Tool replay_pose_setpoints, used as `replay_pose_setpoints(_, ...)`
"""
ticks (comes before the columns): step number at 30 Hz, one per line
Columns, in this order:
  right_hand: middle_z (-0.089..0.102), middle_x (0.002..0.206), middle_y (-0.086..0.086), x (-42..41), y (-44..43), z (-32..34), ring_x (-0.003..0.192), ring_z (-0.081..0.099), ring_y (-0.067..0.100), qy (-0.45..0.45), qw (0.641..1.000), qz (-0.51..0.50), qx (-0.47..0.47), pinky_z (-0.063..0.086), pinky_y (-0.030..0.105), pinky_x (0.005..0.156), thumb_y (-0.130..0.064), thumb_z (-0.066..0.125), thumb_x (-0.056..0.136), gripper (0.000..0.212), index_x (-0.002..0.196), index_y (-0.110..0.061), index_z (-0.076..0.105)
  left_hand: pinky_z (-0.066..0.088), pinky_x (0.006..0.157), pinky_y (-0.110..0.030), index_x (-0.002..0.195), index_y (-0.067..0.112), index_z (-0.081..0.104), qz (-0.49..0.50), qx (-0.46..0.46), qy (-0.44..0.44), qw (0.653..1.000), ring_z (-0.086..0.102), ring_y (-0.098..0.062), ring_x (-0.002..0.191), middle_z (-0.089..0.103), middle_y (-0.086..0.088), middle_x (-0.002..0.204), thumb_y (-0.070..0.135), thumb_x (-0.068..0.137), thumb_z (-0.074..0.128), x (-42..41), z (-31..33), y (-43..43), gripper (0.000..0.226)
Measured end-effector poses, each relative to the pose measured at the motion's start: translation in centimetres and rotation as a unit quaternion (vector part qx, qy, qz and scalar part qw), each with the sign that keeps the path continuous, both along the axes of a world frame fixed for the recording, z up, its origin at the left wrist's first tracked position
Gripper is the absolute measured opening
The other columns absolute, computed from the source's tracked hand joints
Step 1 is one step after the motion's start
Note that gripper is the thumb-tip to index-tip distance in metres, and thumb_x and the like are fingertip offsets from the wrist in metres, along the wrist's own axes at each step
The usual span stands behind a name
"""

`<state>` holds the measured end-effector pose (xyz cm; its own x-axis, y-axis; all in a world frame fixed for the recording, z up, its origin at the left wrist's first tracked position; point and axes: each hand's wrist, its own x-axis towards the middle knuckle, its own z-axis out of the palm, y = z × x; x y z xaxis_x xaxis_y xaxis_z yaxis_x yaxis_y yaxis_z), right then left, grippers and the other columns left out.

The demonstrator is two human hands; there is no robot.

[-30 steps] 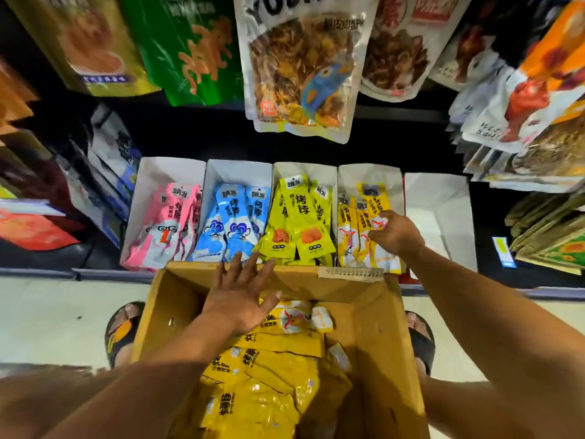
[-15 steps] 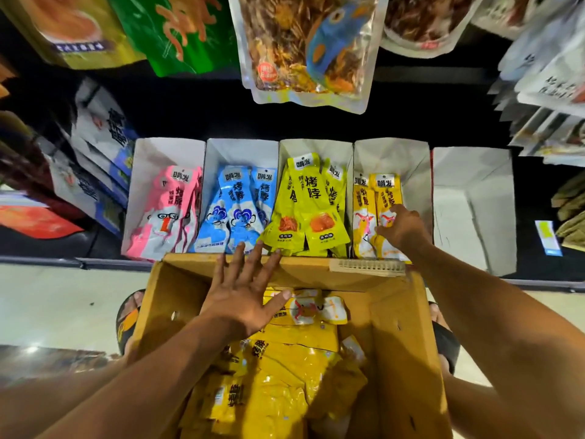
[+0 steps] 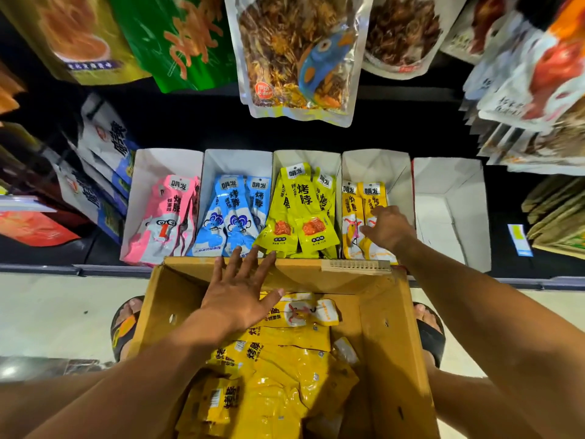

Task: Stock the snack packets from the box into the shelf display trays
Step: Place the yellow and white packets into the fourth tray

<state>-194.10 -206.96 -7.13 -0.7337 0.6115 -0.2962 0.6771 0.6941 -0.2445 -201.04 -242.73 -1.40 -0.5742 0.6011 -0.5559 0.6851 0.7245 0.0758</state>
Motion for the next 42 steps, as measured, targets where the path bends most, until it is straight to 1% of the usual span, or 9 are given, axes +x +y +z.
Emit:
replay_pose_setpoints(5, 0.052, 0.131, 0.017, 1.3, -2.6, 3.8, 0.113, 0.057, 0.038, 0.037, 0.999, 0.025, 0.022, 0.052, 0.042, 0.091, -0.052, 0.061, 0.091, 0.051, 0.129, -0.017, 0.059, -0.012, 0.126, -0.051, 0.154, 0.046, -0.024, -0.002, 0.037, -0.012, 0.999, -0.027, -0.024, 0.153, -0.026, 0.008, 0.166, 0.07, 0.101, 0.015, 0.2, 0.6, -0.9, 0.071)
replay_pose_setpoints(10, 0.049, 0.14, 0.009, 3.7, -7.1, 7.1, 0.119, 0.055, 0.034, 0.106, 0.994, 0.039, 0.016, 0.052, 0.047, 0.094, -0.059, 0.052, 0.088, 0.059, 0.134, -0.023, 0.056, -0.008, 0.126, -0.054, 0.16, 0.043, -0.015, -0.024, 0.089, 0.031, 0.995, -0.021, -0.027, 0.155, -0.018, 0.005, 0.17, 0.066, 0.103, 0.019, 1.3, 2.4, -2.7, 0.07)
replay_pose_setpoints(16, 0.039, 0.151, 0.007, 7.8, -14.5, 9.2, 0.136, 0.04, 0.034, 0.099, 0.985, 0.137, 0.029, 0.045, 0.048, 0.106, -0.037, 0.068, 0.087, 0.058, 0.14, -0.023, 0.051, -0.006, 0.124, -0.06, 0.162, 0.039, -0.007, -0.049, 0.118, 0.099, 0.987, -0.016, -0.029, 0.157, -0.009, -0.001, 0.172, 0.066, 0.102, 0.019, 4.3, 3.2, -6.9, 0.07)
replay_pose_setpoints(20, 0.039, 0.151, 0.01, 10.8, -19.8, 8.7, 0.136, 0.039, 0.034, 0.057, 0.984, 0.165, 0.017, 0.044, 0.045, 0.106, -0.038, 0.068, 0.085, 0.065, 0.145, -0.024, 0.046, -0.007, 0.122, -0.062, 0.162, 0.042, -0.002, 0.023, 0.111, 0.067, 0.991, -0.017, -0.025, 0.157, -0.01, 0.003, 0.172, 0.069, 0.102, 0.016, 7.3, 2.7, -10.7, 0.068)
replay_pose_setpoints(27, 0.038, 0.149, 0.003, 14.8, -26.3, 3.7, 0.136, 0.039, 0.028, 0.0, 0.982, 0.182, -0.05, 0.043, 0.04, 0.106, -0.038, 0.068, 0.086, 0.061, 0.142, -0.03, 0.047, -0.022, 0.113, -0.068, 0.162, 0.041, 0.004, 0.07, 0.04, 0.109, 0.991, -0.016, -0.026, 0.157, -0.008, 0.004, 0.171, 0.066, 0.1, 0.009, 13.7, -0.4, -19.5, 0.067)
replay_pose_setpoints(29, 0.036, 0.152, 0.003, 15.7, -27.6, 2.1, 0.137, 0.038, 0.029, -0.034, 0.977, 0.203, -0.054, 0.042, 0.04, 0.107, -0.037, 0.067, 0.087, 0.062, 0.143, -0.03, 0.044, -0.016, 0.116, -0.07, 0.161, 0.042, 0.006, 0.081, 0.036, 0.117, 0.989, -0.011, -0.025, 0.158, -0.001, 0.005, 0.171, 0.067, 0.101, 0.008, 14.6, -1.6, -22.1, 0.066)
replay_pose_setpoints(32, 0.034, 0.152, 0.004, 16.6, -29.3, 0.0, 0.138, 0.037, 0.03, -0.082, 0.971, 0.214, -0.072, 0.04, 0.04, 0.108, -0.034, 0.067, 0.088, 0.064, 0.146, -0.029, 0.041, 0.008, 0.12, -0.07, 0.159, 0.037, 0.021, 0.083, 0.039, 0.121, 0.988, 0.005, -0.025, 0.158, 0.024, 0.003, 0.168, 0.066, 0.102, 0.009, 15.3, -2.9, -24.3, 0.065)
replay_pose_setpoints(35, 0.035, 0.151, 0.004, 16.9, -30.5, -1.9, 0.137, 0.037, 0.031, -0.12, 0.965, 0.213, -0.096, 0.042, 0.041, 0.106, -0.034, 0.067, 0.088, 0.066, 0.148, -0.028, 0.039, 0.003, 0.123, -0.064, 0.158, 0.04, 0.028, 0.081, 0.064, 0.132, 0.986, 0.002, -0.021, 0.158, 0.021, 0.005, 0.169, 0.064, 0.102, 0.011, 15.5, -3.0, -24.3, 0.063)
replay_pose_setpoints(42, 0.038, 0.151, 0.007, 16.3, -32.2, -6.2, 0.138, 0.037, 0.032, -0.174, 0.956, 0.189, -0.143, 0.041, 0.041, 0.108, -0.025, 0.068, 0.088, 0.072, 0.152, -0.024, 0.036, 0.007, 0.123, -0.062, 0.154, 0.041, 0.04, 0.095, 0.094, 0.149, 0.98, 0.01, -0.019, 0.159, 0.028, 0.004, 0.167, 0.056, 0.099, 0.027, 15.3, -3.4, -24.4, 0.058)
